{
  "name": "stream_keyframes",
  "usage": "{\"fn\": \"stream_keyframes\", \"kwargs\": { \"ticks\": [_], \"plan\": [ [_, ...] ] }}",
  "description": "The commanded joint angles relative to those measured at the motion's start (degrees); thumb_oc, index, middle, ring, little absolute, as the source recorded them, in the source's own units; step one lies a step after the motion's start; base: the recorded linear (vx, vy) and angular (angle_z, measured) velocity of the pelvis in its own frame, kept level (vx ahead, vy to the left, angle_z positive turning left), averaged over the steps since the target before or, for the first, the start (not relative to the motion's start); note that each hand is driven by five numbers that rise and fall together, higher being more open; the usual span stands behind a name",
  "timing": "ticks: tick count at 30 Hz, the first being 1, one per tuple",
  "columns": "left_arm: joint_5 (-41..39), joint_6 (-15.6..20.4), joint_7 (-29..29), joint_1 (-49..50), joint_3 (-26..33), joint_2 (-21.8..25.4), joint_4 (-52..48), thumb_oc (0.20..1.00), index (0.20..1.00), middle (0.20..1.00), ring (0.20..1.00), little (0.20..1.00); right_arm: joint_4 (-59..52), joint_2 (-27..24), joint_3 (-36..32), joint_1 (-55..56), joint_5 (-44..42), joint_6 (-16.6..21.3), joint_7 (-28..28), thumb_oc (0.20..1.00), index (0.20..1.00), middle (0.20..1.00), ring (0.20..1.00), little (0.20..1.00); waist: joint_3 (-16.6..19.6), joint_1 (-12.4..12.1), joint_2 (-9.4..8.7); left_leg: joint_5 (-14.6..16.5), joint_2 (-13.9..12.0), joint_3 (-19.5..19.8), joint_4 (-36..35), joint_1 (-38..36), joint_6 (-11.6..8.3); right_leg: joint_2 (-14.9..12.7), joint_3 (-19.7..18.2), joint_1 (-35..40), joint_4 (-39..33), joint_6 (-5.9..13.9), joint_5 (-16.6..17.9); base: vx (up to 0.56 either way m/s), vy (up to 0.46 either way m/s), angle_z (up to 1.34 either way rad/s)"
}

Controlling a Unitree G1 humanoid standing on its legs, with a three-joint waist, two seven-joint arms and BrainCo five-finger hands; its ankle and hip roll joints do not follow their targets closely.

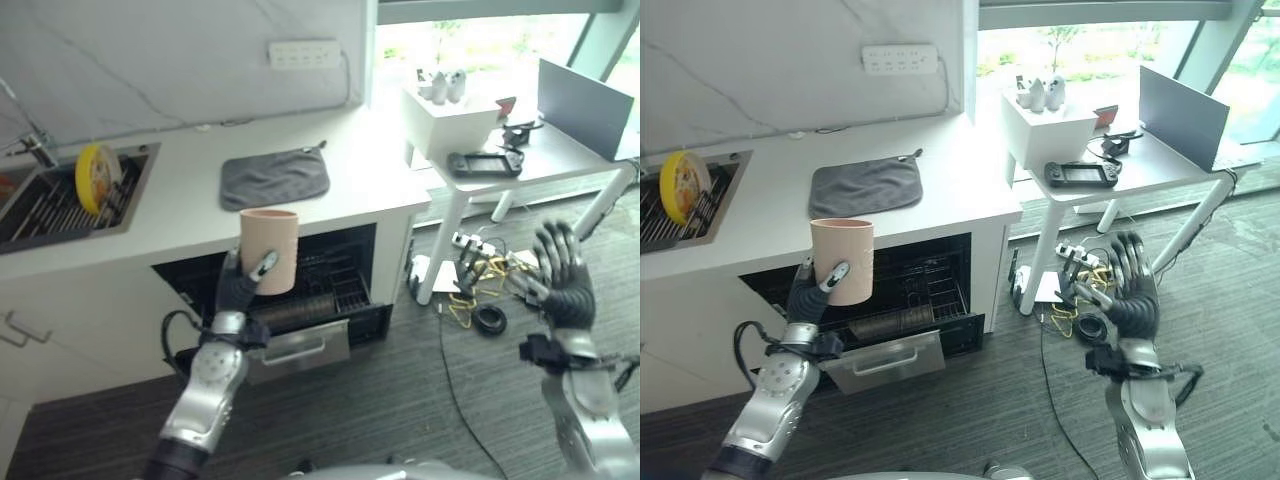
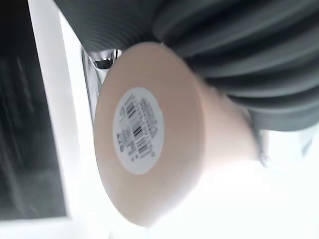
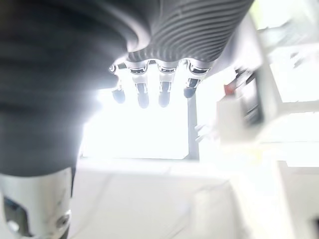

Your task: Place the dishes in the dishwasher.

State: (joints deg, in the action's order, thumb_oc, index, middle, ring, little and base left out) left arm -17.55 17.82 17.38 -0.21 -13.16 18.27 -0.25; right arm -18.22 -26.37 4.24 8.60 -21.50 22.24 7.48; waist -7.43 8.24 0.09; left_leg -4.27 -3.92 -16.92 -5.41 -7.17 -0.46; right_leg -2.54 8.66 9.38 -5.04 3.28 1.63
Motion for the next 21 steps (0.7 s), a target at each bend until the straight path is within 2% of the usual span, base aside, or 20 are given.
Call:
{"fn": "stream_keyframes", "kwargs": {
  "ticks": [1,3,5,7,8,10,11,13,16,21],
  "plan": [
    [0.98,5.46,2.62,-5.25,0.15,2.38,-0.51,0.200,0.200,0.200,0.200,0.200,1.20,0.96,1.45,-2.58,-4.65,1.41,-8.24,1.000,1.000,1.000,1.000,1.000,1.98,-0.63,-1.01,4.39,-0.11,0.31,0.41,-3.02,-1.66,-2.99,2.09,-1.90,0.04,3.54,1.01,0.00,0.000,0.00],
    [2.75,6.17,3.85,-5.90,-1.48,1.79,-0.52,0.200,0.200,0.200,0.200,0.200,0.14,1.32,4.46,-4.01,-9.75,-0.75,-11.65,1.000,1.000,1.000,1.000,1.000,2.32,-1.15,-1.16,4.38,-0.07,0.61,0.41,-2.90,-1.77,-3.21,2.29,-1.88,0.04,3.69,1.12,0.01,0.012,0.04],
    [4.97,6.40,5.53,-6.96,-3.17,1.84,-1.10,0.200,0.200,0.200,0.200,0.200,-0.45,2.06,7.94,-6.66,-9.99,-2.67,-11.38,1.000,1.000,1.000,1.000,1.000,2.54,-2.07,-1.23,4.47,-0.09,1.21,0.41,-2.85,-1.81,-3.53,2.88,-1.72,0.04,3.70,1.04,0.01,0.013,0.09],
    [8.42,7.84,7.62,-7.79,-4.14,2.18,-1.21,0.200,0.200,0.200,0.200,0.200,-0.62,2.17,9.92,-8.44,-10.07,-4.23,-10.69,1.000,1.000,1.000,1.000,1.000,2.70,-2.70,-1.31,4.62,-0.02,1.76,0.41,-2.86,-1.80,-3.67,3.04,-1.62,0.04,3.71,0.97,0.01,0.013,0.17],
    [12.78,9.18,9.08,-8.23,-4.47,2.82,-1.51,0.200,0.200,0.200,0.200,0.200,-0.65,2.23,11.00,-9.25,-11.00,-5.43,-9.77,1.000,1.000,1.000,1.000,1.000,2.82,-3.11,-1.34,4.70,0.05,2.12,0.41,-2.86,-1.82,-3.75,3.08,-1.51,0.04,3.75,0.90,0.02,0.014,0.18],
    [19.55,11.36,10.87,-9.23,-5.07,4.44,-2.19,0.200,0.200,0.200,0.200,0.200,-0.38,1.98,11.86,-10.22,-8.59,-7.88,-5.79,1.000,1.000,1.000,1.000,1.000,3.03,-3.52,-1.42,4.82,0.15,2.57,0.41,-2.83,-1.80,-3.87,3.18,-1.42,0.04,3.85,0.92,0.02,0.024,0.17],
    [23.07,10.94,12.35,-10.45,-5.95,5.67,-3.60,0.200,0.200,0.200,0.200,0.200,0.38,1.35,12.79,-11.44,-7.86,-7.77,-3.84,1.000,1.000,1.000,1.000,1.000,3.18,-3.71,-1.36,4.93,0.19,2.84,0.41,-2.86,-1.83,-4.01,3.22,-1.32,0.04,3.98,0.93,0.02,0.034,0.11],
    [24.49,10.57,13.27,-11.08,-6.64,6.34,-3.77,0.200,0.200,0.200,0.200,0.200,0.35,1.11,13.25,-12.03,-6.80,-7.76,-3.05,1.000,1.000,1.000,1.000,1.000,3.31,-3.76,-1.31,4.94,0.20,3.03,0.41,-2.86,-1.83,-4.07,3.19,-1.31,0.04,4.10,1.01,0.02,0.031,0.05],
    [25.29,9.04,11.60,-12.85,-8.71,7.55,-3.42,0.200,0.200,0.200,0.200,0.200,0.02,-0.08,14.12,-13.74,-3.39,-10.78,-1.40,1.000,1.000,1.000,1.000,1.000,3.55,-3.93,-1.37,5.13,0.44,3.60,0.41,-2.76,-1.65,-4.09,2.58,-1.49,0.04,4.24,1.21,0.00,0.000,0.00],
    [24.48,8.25,9.79,-13.19,-11.28,7.45,-2.13,0.200,0.200,0.200,0.200,0.200,1.68,-0.78,15.96,-16.86,-5.99,-14.99,-1.36,1.000,1.000,1.000,1.000,1.000,3.64,-4.68,-1.55,5.29,0.55,4.18,0.41,-2.83,-1.69,-4.12,2.46,-1.37,0.04,4.22,1.28,0.00,-0.003,0.07]
  ]
}}
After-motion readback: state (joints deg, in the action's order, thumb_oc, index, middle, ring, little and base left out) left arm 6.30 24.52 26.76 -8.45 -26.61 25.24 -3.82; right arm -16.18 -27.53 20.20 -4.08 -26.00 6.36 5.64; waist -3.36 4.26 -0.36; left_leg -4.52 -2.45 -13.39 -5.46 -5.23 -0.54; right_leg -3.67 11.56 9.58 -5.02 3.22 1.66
